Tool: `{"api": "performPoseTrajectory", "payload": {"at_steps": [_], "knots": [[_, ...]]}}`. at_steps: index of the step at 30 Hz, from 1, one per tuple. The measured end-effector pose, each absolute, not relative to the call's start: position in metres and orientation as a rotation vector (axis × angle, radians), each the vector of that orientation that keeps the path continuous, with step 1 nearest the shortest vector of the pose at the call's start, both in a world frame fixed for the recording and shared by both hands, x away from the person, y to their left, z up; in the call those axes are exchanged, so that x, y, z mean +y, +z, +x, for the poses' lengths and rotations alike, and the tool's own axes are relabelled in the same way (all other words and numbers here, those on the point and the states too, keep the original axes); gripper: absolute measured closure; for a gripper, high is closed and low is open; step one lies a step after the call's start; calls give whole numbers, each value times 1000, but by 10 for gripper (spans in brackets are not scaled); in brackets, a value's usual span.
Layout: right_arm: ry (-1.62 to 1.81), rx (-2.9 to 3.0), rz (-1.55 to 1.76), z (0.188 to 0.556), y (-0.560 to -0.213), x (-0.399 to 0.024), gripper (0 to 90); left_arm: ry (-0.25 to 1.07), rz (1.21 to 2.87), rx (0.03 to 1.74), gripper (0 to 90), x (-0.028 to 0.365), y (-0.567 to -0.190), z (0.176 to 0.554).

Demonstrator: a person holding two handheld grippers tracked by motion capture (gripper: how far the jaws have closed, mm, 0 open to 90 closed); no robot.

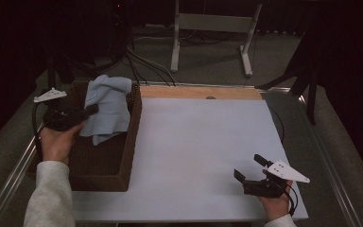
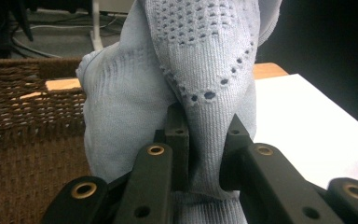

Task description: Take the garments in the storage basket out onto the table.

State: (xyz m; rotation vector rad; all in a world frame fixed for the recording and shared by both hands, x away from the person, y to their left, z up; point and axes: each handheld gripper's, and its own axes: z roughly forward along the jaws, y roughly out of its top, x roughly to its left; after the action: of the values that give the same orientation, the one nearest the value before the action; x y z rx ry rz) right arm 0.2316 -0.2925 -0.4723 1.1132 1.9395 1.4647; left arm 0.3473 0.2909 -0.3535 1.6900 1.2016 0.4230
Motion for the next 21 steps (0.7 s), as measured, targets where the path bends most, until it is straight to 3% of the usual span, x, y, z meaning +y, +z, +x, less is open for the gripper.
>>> {"api": "performPoseTrajectory", "payload": {"at_steps": [21], "knots": [[1468,1939,1114,232,-472,-293,11,368,1694,1086,790,264,-341,345]]}}
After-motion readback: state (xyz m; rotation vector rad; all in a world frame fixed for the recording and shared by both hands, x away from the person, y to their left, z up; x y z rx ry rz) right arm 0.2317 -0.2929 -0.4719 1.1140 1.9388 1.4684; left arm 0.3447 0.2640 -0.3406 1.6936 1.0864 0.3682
